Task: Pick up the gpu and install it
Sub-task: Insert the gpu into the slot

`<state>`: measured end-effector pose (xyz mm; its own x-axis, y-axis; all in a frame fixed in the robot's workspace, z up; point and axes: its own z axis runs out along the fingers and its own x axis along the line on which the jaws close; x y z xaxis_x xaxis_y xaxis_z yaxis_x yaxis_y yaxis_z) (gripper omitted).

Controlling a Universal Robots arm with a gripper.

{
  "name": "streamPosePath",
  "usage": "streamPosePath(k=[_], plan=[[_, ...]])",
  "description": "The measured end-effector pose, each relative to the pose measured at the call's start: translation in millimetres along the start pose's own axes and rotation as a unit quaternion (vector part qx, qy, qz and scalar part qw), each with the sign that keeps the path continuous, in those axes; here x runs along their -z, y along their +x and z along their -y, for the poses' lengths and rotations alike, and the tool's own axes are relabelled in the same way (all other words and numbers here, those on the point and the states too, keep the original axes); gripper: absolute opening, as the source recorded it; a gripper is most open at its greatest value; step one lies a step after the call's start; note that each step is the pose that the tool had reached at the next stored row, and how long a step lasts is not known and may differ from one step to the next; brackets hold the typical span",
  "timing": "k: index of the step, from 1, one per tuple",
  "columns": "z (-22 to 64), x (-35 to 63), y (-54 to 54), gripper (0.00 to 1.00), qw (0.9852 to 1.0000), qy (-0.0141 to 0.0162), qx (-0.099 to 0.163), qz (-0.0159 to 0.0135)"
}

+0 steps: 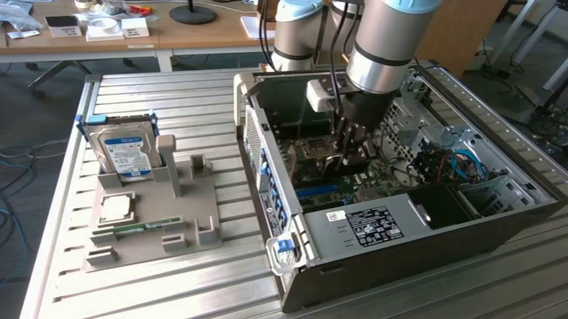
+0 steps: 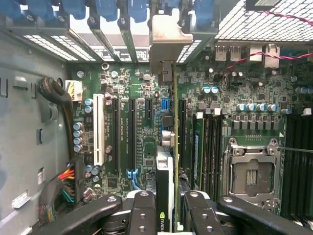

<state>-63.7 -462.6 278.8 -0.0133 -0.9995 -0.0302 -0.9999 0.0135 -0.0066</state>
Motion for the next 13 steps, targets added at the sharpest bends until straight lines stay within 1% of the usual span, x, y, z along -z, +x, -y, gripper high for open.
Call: streamPosePath(k=[9, 13], plan=[[-2.2, -6.0, 0.3, 0.27, 1.0000, 0.0000, 0.000, -0.0002], [-5.0, -7.6, 0.2, 0.27, 1.0000, 0.0000, 0.000, -0.0001]])
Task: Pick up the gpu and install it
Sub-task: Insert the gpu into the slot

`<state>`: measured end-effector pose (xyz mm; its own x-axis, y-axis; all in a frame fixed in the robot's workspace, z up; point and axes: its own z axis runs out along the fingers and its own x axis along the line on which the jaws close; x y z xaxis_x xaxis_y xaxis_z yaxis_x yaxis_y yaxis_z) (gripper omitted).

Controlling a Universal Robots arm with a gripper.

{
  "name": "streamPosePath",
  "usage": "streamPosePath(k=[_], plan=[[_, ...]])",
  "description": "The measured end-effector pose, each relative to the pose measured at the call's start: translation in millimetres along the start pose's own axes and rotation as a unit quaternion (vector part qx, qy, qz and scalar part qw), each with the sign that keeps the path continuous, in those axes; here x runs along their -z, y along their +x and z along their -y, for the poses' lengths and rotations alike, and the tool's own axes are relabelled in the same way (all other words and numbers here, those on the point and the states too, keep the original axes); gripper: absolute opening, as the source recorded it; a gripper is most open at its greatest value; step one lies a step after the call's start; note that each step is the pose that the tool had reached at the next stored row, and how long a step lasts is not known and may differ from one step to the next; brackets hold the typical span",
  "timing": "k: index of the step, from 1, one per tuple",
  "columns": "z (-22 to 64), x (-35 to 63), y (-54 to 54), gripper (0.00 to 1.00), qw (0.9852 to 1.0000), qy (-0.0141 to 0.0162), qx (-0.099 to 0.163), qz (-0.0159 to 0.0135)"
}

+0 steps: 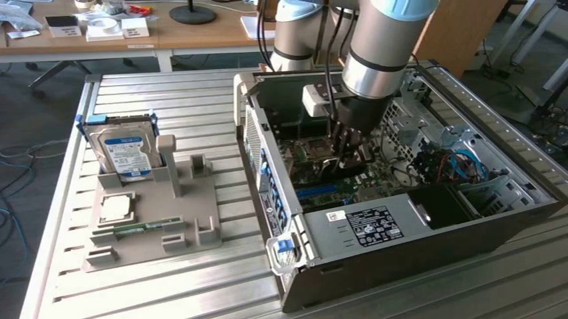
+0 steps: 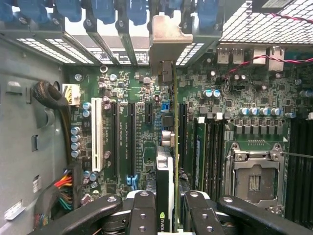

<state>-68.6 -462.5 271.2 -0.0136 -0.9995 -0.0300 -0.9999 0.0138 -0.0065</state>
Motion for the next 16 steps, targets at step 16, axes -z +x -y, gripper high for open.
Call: streamPosePath(k=[16], plan=[[-7.2, -3.1, -1.1, 0.27, 1.0000, 0.0000, 0.000, 0.0000]])
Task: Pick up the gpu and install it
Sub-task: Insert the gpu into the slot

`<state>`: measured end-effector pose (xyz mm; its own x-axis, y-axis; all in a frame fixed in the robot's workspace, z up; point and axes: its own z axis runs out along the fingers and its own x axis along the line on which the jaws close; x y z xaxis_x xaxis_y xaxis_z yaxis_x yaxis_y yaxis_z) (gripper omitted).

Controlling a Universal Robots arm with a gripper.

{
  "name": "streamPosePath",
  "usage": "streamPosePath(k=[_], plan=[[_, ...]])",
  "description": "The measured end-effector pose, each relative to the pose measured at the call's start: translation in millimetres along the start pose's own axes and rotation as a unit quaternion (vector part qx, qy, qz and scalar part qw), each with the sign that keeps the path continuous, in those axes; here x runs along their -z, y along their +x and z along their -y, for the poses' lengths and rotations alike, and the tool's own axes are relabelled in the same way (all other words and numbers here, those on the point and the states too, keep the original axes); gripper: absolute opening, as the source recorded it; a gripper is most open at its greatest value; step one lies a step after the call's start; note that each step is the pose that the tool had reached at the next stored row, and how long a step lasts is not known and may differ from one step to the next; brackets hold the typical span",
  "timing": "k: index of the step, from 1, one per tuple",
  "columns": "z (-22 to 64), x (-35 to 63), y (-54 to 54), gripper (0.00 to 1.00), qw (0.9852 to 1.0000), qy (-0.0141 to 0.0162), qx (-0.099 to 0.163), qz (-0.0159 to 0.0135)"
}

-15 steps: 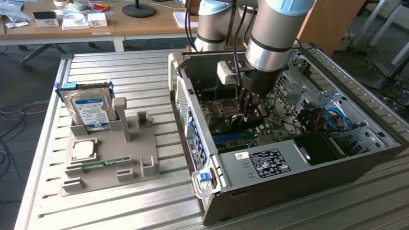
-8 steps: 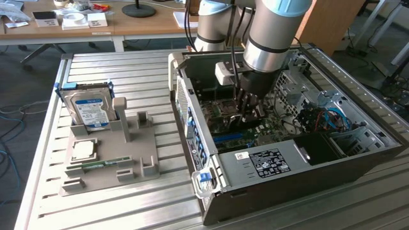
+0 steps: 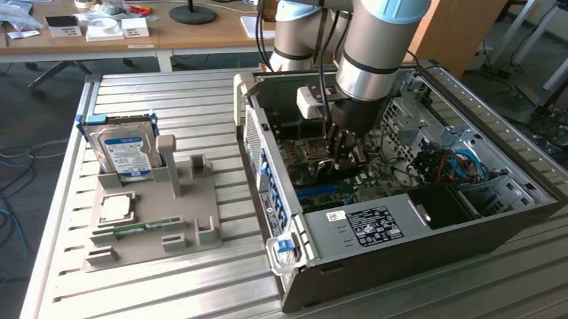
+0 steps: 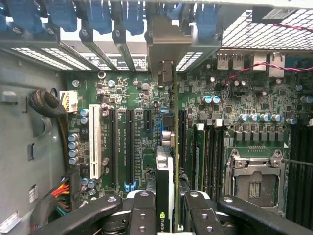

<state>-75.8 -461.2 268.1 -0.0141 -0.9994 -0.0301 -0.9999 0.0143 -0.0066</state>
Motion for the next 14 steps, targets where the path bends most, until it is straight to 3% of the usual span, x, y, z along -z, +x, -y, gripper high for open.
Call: streamPosePath(k=[14], plan=[[-3.6, -4.9, 0.3, 0.27, 1.0000, 0.0000, 0.000, 0.0000]])
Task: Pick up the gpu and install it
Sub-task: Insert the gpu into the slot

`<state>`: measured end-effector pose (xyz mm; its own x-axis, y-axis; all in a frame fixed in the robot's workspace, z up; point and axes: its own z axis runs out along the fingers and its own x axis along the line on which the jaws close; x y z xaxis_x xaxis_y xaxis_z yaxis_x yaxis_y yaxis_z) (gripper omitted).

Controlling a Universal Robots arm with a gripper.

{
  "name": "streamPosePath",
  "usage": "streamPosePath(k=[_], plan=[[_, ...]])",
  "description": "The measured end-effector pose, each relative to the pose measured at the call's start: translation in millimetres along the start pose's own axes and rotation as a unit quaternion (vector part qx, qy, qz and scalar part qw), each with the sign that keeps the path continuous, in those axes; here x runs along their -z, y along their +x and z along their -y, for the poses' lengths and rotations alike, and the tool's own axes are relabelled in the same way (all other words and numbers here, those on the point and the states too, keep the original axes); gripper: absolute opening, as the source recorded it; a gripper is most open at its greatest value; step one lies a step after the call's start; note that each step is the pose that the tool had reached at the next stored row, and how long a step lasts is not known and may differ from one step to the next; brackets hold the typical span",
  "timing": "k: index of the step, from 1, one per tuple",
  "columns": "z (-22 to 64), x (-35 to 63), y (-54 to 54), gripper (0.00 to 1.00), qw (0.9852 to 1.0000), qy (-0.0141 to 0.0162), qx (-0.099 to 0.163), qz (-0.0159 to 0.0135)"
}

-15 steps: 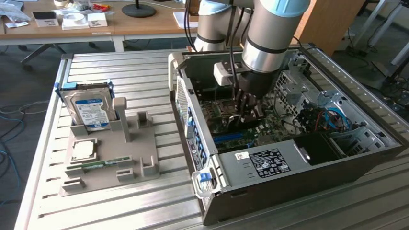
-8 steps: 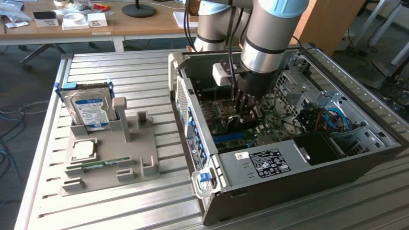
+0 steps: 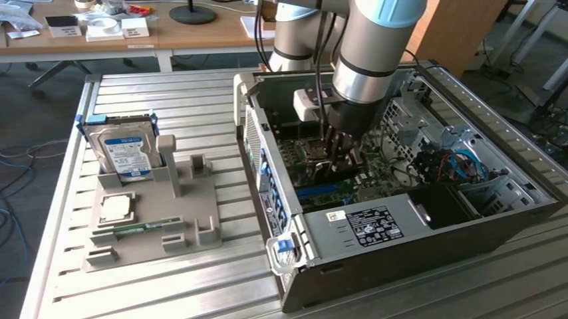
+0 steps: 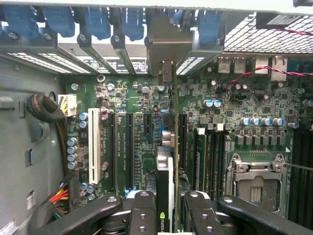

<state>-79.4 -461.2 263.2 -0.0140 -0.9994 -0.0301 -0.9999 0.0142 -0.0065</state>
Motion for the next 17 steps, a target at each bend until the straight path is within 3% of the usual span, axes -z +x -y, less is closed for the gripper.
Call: streamPosePath(k=[17], plan=[[-0.2, -4.7, 0.2, 0.27, 1.0000, 0.0000, 0.000, -0.0001]])
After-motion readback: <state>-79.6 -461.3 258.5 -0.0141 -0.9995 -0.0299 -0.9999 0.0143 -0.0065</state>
